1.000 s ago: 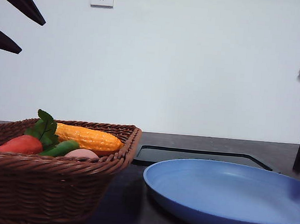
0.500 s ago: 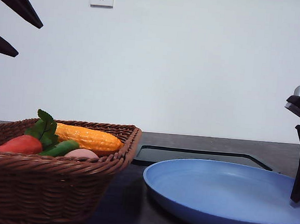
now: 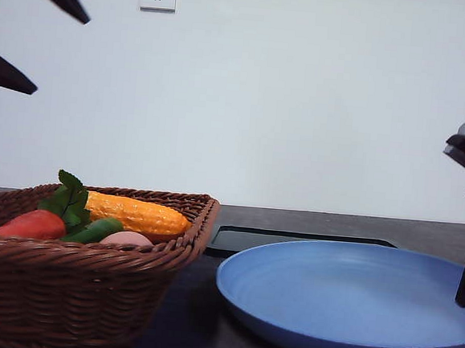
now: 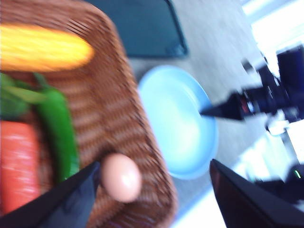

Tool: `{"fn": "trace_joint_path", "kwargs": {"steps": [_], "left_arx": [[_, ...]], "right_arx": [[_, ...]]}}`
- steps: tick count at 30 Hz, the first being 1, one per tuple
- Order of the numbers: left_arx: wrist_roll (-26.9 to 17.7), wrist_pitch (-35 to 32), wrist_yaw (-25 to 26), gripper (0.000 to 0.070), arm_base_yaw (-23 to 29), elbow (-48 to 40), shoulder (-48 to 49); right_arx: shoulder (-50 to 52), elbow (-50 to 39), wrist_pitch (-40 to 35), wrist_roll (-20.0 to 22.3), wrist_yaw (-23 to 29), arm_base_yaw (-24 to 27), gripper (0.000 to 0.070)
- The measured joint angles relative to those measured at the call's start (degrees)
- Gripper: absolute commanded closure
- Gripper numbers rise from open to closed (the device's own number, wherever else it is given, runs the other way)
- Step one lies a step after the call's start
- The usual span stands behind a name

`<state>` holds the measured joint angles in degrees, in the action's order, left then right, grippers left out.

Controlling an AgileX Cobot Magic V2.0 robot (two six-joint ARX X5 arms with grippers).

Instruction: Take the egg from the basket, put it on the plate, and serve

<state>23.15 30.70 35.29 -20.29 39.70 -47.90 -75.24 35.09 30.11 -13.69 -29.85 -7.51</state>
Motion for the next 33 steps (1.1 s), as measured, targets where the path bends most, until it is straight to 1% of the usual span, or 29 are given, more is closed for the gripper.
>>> {"fn": "trace_joint_path", "kwargs": {"steps": [3, 9, 15, 18, 21, 27, 33], "left_arx": [[1.8, 0.0, -3.7, 0.0213, -4.8, 0.0, -0.8], [4.5, 0.0, -15.4, 0.0213, -15.3, 0.1, -6.3], [5.6, 0.0, -22.4, 0.0213, -22.3, 2.0, -15.3], [5.6, 0.2, -25.7, 0.0213, -23.8, 3.7, -19.9], [5.6, 0.4, -27.6, 0.0214, -24.2, 5.7, -24.1], [5.8, -0.1, -27.9, 0.0225, -24.2, 6.5, -30.3], [6.0, -0.6, -27.9, 0.0225, -24.2, 6.5, -34.0]], "right_arx": [[1.2, 0.0, 0.5, 0.0, 0.1, 0.0, 0.0700], [2.3, 0.0, 0.5, 0.0, 0.1, 0.0, 0.0700], [2.3, 0.0, 0.5, 0.0, 0.1, 0.0, 0.0700], [2.3, 0.0, 0.5, 0.0, 0.1, 0.0, 0.0700], [2.3, 0.0, 0.5, 0.0, 0.1, 0.0, 0.0700], [2.3, 0.0, 0.5, 0.0, 0.1, 0.0, 0.0700], [2.3, 0.0, 0.5, 0.0, 0.1, 0.0, 0.0700]]}}
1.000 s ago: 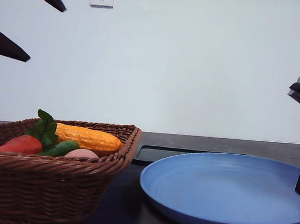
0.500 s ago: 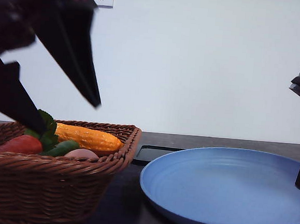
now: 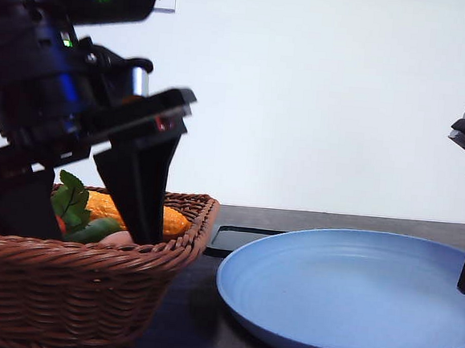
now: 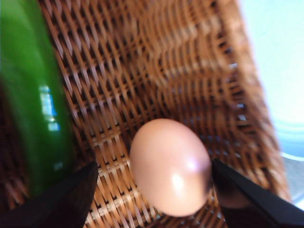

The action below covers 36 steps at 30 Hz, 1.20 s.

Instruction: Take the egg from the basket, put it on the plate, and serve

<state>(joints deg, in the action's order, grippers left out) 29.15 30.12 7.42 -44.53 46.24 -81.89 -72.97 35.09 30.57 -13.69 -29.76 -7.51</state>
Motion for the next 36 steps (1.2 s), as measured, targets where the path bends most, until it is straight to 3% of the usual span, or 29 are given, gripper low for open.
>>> {"fn": "trace_joint_path", "kwargs": {"steps": [4, 10, 21, 28, 36], "left_arx": [[0.0, -0.4, 0.0, 0.0238, 0.0, 0.1, -0.3], [0.0, -1.6, 0.0, 0.0375, -0.3, 0.1, -0.4], [0.0, -1.4, 0.0, 0.0540, -0.3, 0.2, -0.4], [-1.7, 2.1, -0.5, 0.0549, -0.3, 1.8, 0.0], [-6.4, 10.2, -4.9, 0.0549, -0.3, 12.8, 4.2]], "right_arx": [[0.0, 0.0, 0.0, 0.0, 0.0, 0.0, 0.0700], [0.0, 0.0, -0.1, 0.0, 0.0, 0.0, 0.0700], [0.0, 0.0, -0.2, 0.0, 0.0, 0.0, 0.0700], [0.0, 0.0, -0.2, 0.0, 0.0, 0.0, 0.0700], [0.0, 0.0, 1.3, 0.1, -1.2, 1.7, 0.0700]]}}
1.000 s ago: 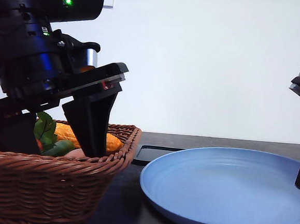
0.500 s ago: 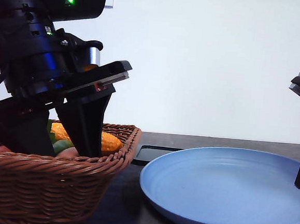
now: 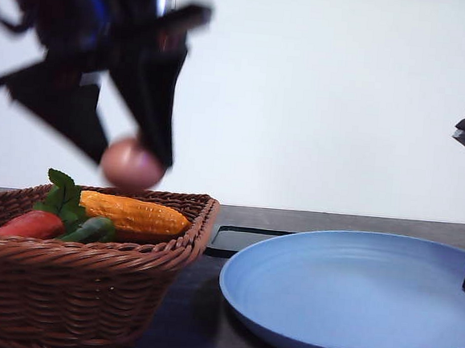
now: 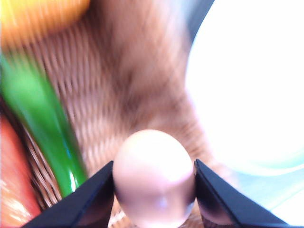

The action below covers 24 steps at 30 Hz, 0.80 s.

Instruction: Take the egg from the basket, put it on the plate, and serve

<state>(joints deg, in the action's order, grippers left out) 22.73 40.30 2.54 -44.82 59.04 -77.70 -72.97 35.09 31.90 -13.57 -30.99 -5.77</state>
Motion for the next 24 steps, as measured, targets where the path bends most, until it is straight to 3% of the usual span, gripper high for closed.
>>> {"fn": "trace_joint_path", "kwargs": {"steps": [8, 24], "left_arx": [[-3.7, 0.3, 0.2, 0.0549, -1.2, 10.4, 0.9], [-5.6, -7.2, 0.5, 0.0549, -9.5, 11.2, -0.7]], "right_arx": [[0.5, 3.6, 6.3, 1.8, -2.1, 2.3, 0.0700], [2.9, 12.8, 12.9, 4.4, -10.0, 0.2, 0.0700]]}}
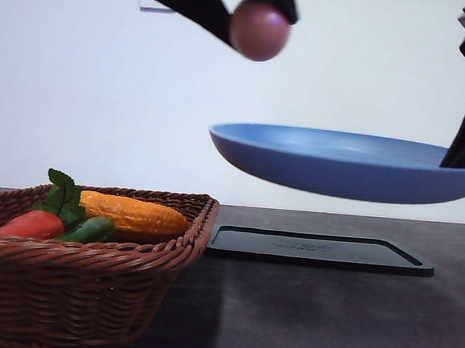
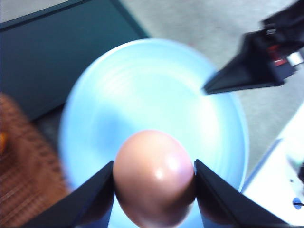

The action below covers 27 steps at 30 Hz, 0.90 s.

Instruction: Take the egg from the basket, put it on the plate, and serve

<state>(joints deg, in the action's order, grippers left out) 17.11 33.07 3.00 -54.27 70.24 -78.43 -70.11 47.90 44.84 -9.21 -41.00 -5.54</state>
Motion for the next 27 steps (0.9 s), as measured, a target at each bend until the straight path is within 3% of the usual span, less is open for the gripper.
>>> {"fn": "trace_joint_path", "kwargs": {"steps": [10, 17, 27], "left_arx": [[-1.7, -0.3, 0.3, 0.0537, -3.0, 0.0, -7.9], [-2.1, 1.0, 0.3, 0.0343, -3.7, 0.0, -9.5], [-2.2, 3.0, 0.3, 0.0329, -3.8, 0.2, -10.0]], "right_arx": [[0.0, 0.0, 0.1, 0.0, -0.1, -6.7, 0.0700], [0.0, 0.0, 0.1, 0.0, -0.1, -7.2, 0.0700], [0.0, 0.0, 1.4, 0.0, 0.1, -7.2, 0.0700]]}}
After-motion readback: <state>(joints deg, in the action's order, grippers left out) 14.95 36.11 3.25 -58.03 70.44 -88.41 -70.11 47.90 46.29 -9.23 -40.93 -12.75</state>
